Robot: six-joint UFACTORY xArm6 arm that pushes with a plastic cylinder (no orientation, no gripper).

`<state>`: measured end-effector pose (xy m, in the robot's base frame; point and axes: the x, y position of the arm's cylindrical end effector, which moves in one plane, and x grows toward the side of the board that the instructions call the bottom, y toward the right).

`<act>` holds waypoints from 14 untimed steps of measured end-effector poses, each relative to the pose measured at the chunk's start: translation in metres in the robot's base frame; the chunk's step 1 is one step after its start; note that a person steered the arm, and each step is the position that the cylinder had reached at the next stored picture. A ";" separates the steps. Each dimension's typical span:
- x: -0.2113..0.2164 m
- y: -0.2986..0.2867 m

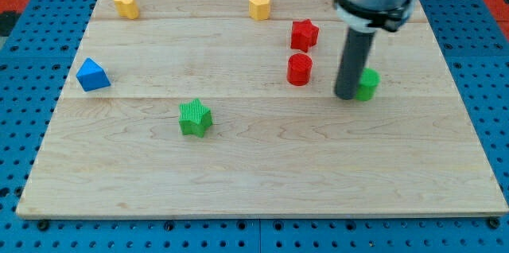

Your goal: Keep red circle at bottom left corner

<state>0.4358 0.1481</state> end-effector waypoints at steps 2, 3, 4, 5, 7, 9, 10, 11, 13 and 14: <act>-0.007 0.009; -0.018 -0.024; -0.045 -0.022; -0.046 0.001; -0.027 0.015; -0.049 0.002; -0.074 -0.012; -0.082 -0.054; -0.043 -0.141; -0.056 -0.112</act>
<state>0.3801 0.0358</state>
